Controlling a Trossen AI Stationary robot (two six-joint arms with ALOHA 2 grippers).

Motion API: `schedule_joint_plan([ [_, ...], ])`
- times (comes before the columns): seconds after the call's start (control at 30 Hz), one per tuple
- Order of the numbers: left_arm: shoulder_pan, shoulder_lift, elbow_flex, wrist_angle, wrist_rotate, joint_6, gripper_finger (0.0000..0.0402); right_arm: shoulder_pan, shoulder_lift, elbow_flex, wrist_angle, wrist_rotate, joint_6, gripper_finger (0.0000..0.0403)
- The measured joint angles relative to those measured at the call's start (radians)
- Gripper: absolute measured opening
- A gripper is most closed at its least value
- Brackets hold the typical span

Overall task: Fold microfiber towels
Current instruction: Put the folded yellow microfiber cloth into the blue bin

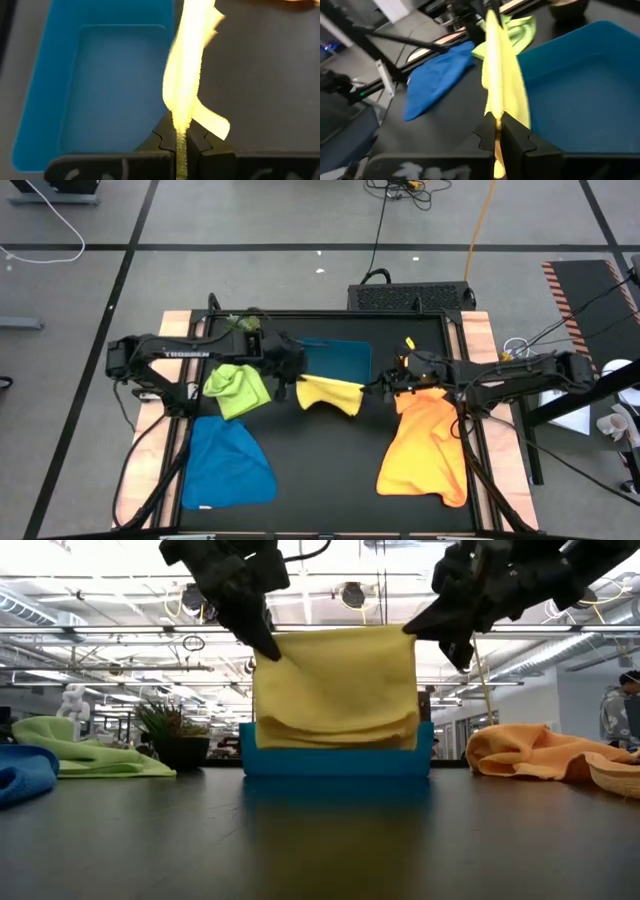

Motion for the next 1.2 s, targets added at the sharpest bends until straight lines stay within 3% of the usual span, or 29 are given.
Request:
schedule_joint_plan([
  [0.5, 0.070, 0.028, 0.002, 0.069, -0.100, 0.094, 0.0006, -0.171, 0.011, 0.001, -0.027, 0.044, -0.099, 0.0003],
  [0.93, 0.142, 0.231, -0.001, 0.134, -0.134, 0.174, 0.0010, -0.257, 0.246, 0.000, 0.031, 0.051, -0.172, 0.0002],
  [1.2, 0.179, 0.274, -0.001, 0.180, -0.138, 0.189, 0.0018, -0.303, 0.324, 0.000, 0.086, 0.051, -0.231, 0.0003],
])
